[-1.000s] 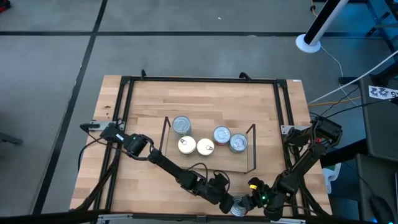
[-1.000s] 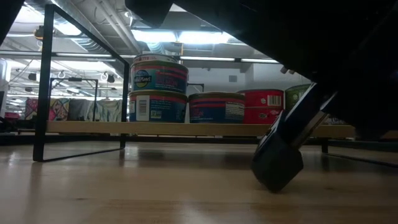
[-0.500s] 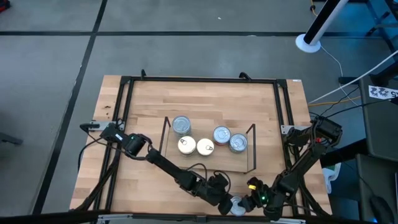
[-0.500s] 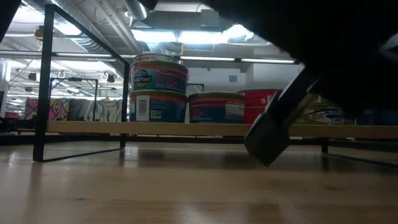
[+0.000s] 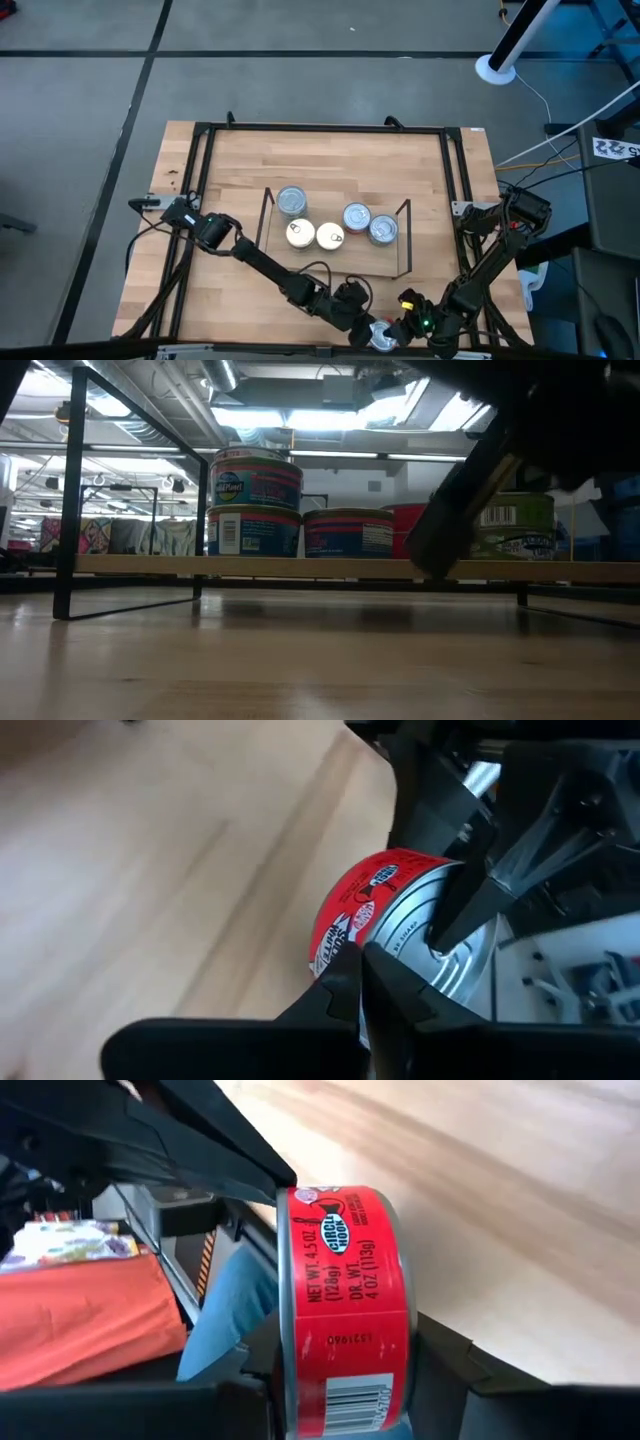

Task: Stack canned seafood by type on shelf
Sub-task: Stack the red tuna can on top of the red tuna cans on the shelf

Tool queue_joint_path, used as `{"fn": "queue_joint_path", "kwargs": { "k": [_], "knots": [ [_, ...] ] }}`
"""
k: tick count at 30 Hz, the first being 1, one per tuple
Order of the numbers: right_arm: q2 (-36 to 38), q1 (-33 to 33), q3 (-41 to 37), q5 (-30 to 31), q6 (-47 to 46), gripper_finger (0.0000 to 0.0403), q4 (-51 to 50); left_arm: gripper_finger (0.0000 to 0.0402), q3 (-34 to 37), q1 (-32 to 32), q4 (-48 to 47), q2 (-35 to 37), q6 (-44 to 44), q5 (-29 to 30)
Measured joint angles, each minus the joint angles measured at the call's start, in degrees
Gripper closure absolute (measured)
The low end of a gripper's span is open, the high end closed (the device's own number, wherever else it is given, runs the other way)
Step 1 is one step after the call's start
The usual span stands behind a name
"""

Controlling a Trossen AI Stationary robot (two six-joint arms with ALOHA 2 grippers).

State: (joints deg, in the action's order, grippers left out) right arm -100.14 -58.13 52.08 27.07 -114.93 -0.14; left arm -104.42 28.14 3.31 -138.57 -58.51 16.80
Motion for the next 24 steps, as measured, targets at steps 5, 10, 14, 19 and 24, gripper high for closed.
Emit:
{"fn": "queue_joint_path", "kwargs": {
  "k": [5,10,14,19,24],
  "knots": [
    [0.73,-0.09,1.81,-0.08,2.94,0.027,-0.4,0.0396,0.0,0.19,-0.13,1.56,0.6,-2.08],
    [1.42,-0.09,3.88,-0.09,5.93,0.027,-0.6,0.039,-0.02,0.88,-0.05,3.32,4.65,-1.89],
    [1.88,-0.09,5.6,0.94,8.39,0.0269,-0.42,0.0389,-0.11,1.16,-0.67,5.29,7.33,-1.84],
    [2.54,0.07,8.31,4.4,12.52,0.0269,-1.08,0.0389,-0.35,1.39,-3.49,8.84,11.83,-1.08],
    [4.05,0.24,11.26,8.29,17.38,0.0268,-3.55,0.0389,-0.39,1.51,-5.35,12.67,17.88,0.19]
  ]
}}
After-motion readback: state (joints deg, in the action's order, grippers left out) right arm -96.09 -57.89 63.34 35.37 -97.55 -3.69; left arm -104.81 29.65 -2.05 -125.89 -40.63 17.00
